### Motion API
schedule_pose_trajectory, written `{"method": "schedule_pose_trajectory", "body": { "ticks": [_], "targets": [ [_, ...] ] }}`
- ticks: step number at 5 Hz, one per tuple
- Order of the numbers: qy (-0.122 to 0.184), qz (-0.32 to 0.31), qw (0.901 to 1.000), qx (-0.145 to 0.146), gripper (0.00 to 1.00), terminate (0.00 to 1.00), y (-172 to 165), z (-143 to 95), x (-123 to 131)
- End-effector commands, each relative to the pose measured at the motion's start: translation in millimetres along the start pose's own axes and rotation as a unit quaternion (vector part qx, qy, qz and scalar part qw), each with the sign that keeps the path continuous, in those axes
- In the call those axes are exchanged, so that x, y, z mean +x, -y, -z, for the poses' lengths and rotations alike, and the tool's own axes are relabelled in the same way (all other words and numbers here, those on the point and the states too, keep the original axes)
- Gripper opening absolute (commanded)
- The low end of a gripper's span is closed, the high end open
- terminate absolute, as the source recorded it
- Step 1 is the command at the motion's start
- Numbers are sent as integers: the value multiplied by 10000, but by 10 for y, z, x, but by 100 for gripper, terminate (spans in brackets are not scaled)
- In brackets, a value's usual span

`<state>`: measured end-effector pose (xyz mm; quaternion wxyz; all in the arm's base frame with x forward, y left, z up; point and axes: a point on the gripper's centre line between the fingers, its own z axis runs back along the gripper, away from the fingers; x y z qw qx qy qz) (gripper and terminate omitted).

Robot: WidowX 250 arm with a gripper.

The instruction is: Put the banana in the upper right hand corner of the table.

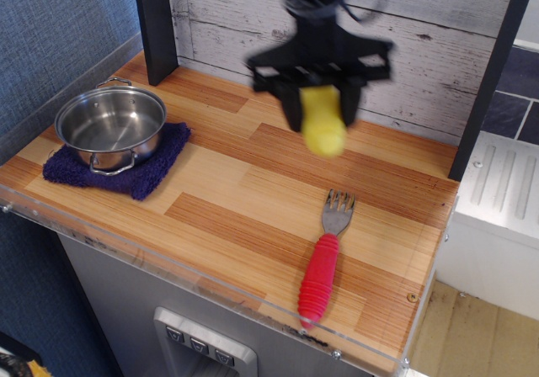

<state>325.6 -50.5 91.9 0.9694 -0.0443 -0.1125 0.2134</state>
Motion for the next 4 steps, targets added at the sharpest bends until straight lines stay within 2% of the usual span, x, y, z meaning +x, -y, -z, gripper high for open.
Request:
{"method": "schedule_pose_trajectory", "body": {
  "ticks": [1, 2, 3, 4],
  "targets": [
    [20, 628, 9979, -143, 0, 0, 537, 235, -74],
    [-181, 751, 9969, -125, 0, 0, 676, 510, -104],
    [-307, 822, 9961, 15, 0, 0, 685, 703, -104],
    [-366, 755, 9964, 96, 0, 0, 646, 768, -100]
  ]
}}
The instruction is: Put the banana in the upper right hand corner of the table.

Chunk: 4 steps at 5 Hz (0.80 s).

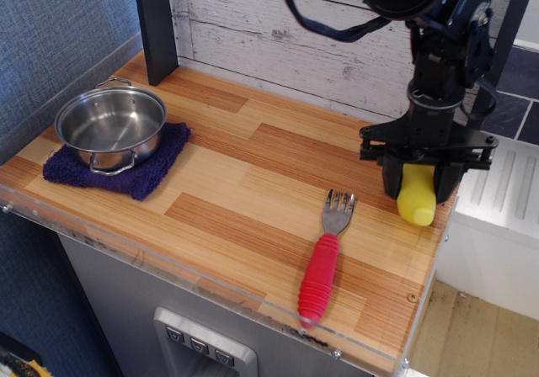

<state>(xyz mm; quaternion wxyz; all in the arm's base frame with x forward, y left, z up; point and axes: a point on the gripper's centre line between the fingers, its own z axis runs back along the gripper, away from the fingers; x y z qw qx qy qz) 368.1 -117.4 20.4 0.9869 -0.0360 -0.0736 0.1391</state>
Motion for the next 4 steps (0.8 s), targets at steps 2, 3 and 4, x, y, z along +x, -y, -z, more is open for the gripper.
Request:
{"method": "schedule_pose_trajectory", "body": {
  "ticks": [2, 3, 4],
  "targets": [
    [-20, -195, 9998, 3, 100, 0, -76, -71, -84],
    [0, -214, 9998, -20, 100, 0, -83, -133, -89],
    [27, -197, 9995, -238, 100, 0, -100, -189, -87]
  ]
}}
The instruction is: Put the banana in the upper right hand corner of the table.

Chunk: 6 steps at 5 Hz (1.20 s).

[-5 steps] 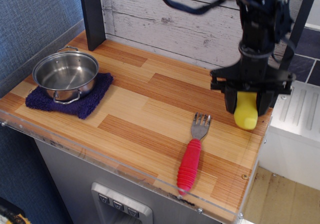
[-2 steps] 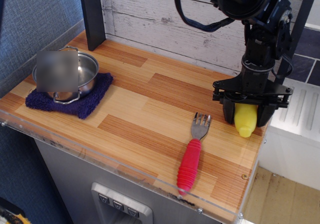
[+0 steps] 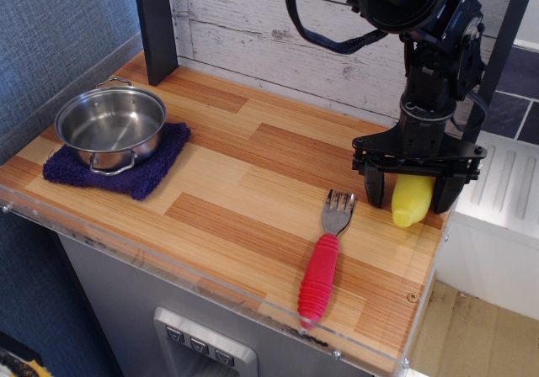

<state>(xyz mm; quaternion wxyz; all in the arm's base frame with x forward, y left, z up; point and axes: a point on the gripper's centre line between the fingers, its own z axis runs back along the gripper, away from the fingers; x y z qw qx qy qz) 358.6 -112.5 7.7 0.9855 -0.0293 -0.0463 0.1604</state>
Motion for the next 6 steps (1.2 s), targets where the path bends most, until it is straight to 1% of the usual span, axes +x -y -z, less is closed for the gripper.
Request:
{"method": "schedule_pose_trajectory", "body": {
  "ticks": [1, 2, 3, 4, 5, 6],
  "targets": [
    [227, 195, 9986, -439, 100, 0, 4, -490, -1],
    [726, 225, 9954, -578, 100, 0, 70, -951, 29],
    [950, 186, 9927, -717, 100, 0, 69, -1246, -26],
    [1275, 182, 9886, -779, 100, 0, 5, -1604, -133],
    [1389, 77, 9843, -1082, 100, 0, -71, -1755, -211],
    [1389, 77, 9843, -1082, 100, 0, -71, -1755, -211]
  ]
}}
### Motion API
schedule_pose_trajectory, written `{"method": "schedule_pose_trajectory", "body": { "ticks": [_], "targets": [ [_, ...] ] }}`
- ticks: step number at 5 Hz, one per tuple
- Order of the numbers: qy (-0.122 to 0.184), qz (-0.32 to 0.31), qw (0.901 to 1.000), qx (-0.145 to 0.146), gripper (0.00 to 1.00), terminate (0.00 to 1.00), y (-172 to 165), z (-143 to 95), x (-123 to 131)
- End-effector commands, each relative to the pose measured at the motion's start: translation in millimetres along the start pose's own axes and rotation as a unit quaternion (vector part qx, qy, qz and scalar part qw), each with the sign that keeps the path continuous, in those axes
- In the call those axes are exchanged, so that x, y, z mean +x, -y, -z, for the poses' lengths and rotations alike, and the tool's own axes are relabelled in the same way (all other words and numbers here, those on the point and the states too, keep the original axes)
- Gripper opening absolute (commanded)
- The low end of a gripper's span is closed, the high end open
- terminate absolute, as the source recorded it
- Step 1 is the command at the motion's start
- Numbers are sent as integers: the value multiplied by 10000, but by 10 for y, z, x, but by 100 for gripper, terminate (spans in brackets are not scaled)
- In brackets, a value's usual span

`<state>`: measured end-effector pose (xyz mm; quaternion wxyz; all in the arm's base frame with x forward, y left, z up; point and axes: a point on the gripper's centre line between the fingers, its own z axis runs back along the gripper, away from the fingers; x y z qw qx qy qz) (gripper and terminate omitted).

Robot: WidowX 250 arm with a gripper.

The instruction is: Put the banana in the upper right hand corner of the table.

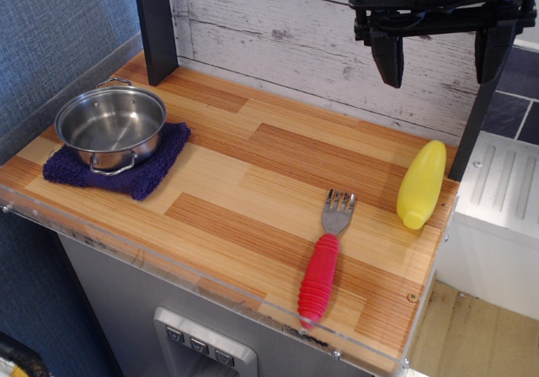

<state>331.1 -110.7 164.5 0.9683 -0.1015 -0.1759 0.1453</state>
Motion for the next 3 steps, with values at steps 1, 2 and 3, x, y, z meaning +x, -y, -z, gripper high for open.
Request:
{"method": "schedule_pose_trajectory", "body": {
  "ticks": [1, 2, 3],
  "targets": [
    [233, -43, 9996, -145, 100, 0, -46, -195, -44],
    [233, -43, 9996, -145, 100, 0, -46, -195, -44],
    [233, -43, 9996, -145, 100, 100, -46, -195, -44]
  ]
}}
